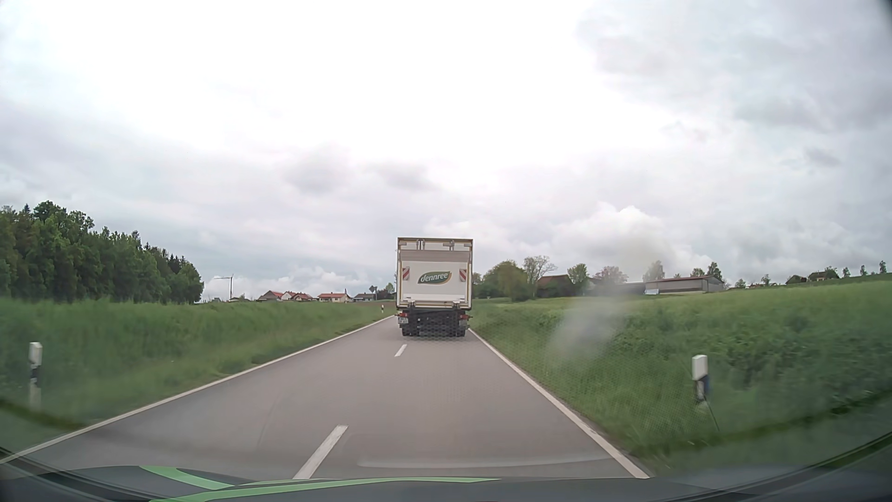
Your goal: Follow the waypoints while adhering to traffic rules and regulations
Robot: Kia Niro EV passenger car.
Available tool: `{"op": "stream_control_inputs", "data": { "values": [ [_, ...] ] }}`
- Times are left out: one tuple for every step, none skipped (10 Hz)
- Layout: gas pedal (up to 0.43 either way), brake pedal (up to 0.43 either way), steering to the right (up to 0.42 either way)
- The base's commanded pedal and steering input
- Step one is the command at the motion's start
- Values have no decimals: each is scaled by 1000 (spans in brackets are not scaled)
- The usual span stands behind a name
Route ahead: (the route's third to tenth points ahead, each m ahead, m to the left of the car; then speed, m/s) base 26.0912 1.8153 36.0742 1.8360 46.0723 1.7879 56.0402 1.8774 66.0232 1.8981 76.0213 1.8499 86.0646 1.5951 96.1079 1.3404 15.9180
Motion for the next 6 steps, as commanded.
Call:
{"op": "stream_control_inputs", "data": {
  "values": [
    [240,0,-1],
    [240,0,-1],
    [240,0,-1],
    [240,0,-1],
    [240,0,-1],
    [240,0,-1]
  ]
}}
